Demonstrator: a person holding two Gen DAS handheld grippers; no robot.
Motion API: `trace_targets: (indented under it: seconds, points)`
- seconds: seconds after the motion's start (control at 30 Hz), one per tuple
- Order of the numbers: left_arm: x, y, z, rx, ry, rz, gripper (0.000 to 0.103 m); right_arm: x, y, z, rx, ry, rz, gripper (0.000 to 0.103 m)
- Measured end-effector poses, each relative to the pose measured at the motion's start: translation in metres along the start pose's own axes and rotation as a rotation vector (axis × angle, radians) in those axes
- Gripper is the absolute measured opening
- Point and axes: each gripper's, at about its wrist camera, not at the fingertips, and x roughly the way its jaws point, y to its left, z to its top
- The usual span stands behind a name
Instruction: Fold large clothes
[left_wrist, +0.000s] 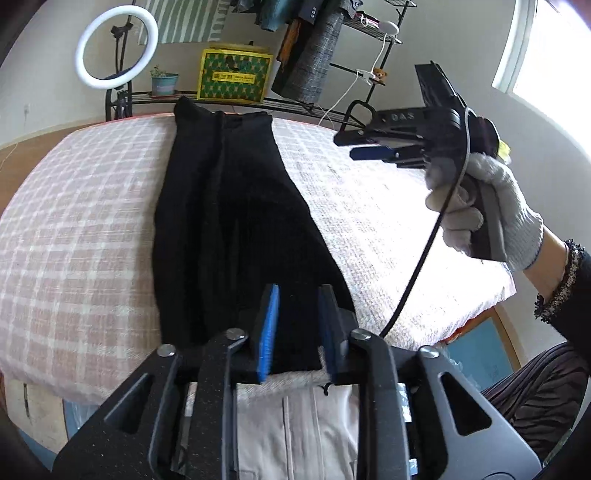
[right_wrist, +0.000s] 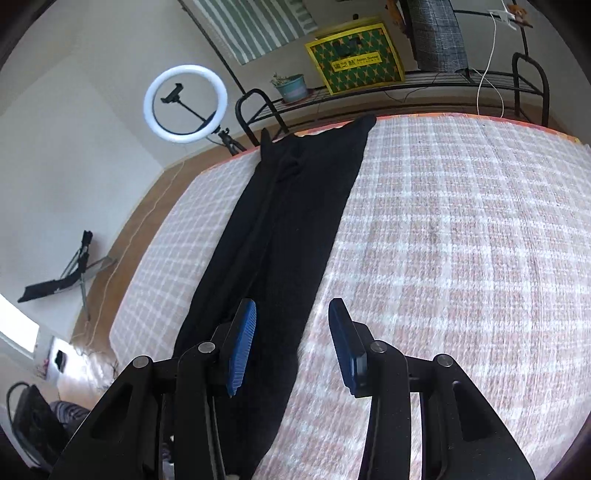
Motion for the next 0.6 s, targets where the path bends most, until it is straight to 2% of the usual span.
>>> trace_targets:
  seconds: [0.03, 0.07, 0.1, 0.2, 0.3, 0.4, 0.53, 0.6]
  points:
    - [0.011, -0.004, 0.002, 0.0, 0.011, -0.003, 0.039, 0.006, -0.009, 0.008, 0.015, -0.003, -0.006, 0.041]
    - [0.02, -0.006, 0.004, 0.005, 0.023, 0.004, 0.044, 0.013, -0.019, 0.017, 0.031, -0.005, -0.014, 0.041]
    - [0.033, -0.01, 0.006, 0.019, 0.041, 0.021, 0.044, 0.019, -0.027, 0.024, 0.043, -0.006, -0.019, 0.041]
    - [0.058, -0.012, 0.009, 0.039, 0.081, 0.07, 0.044, 0.042, -0.046, 0.049, 0.062, 0.009, -0.017, 0.041]
    - [0.076, -0.006, 0.012, 0.001, 0.106, 0.092, 0.044, 0.067, -0.052, 0.076, 0.049, 0.022, -0.005, 0.042]
    - [0.096, -0.001, 0.009, 0.0, 0.143, 0.119, 0.044, 0.101, -0.055, 0.104, 0.058, 0.054, 0.009, 0.05]
    - [0.102, -0.014, 0.003, 0.086, 0.105, 0.163, 0.042, 0.139, -0.056, 0.133, 0.043, 0.058, -0.051, 0.05]
    - [0.103, -0.018, 0.002, 0.116, 0.092, 0.177, 0.034, 0.155, -0.058, 0.142, 0.044, 0.067, -0.062, 0.05]
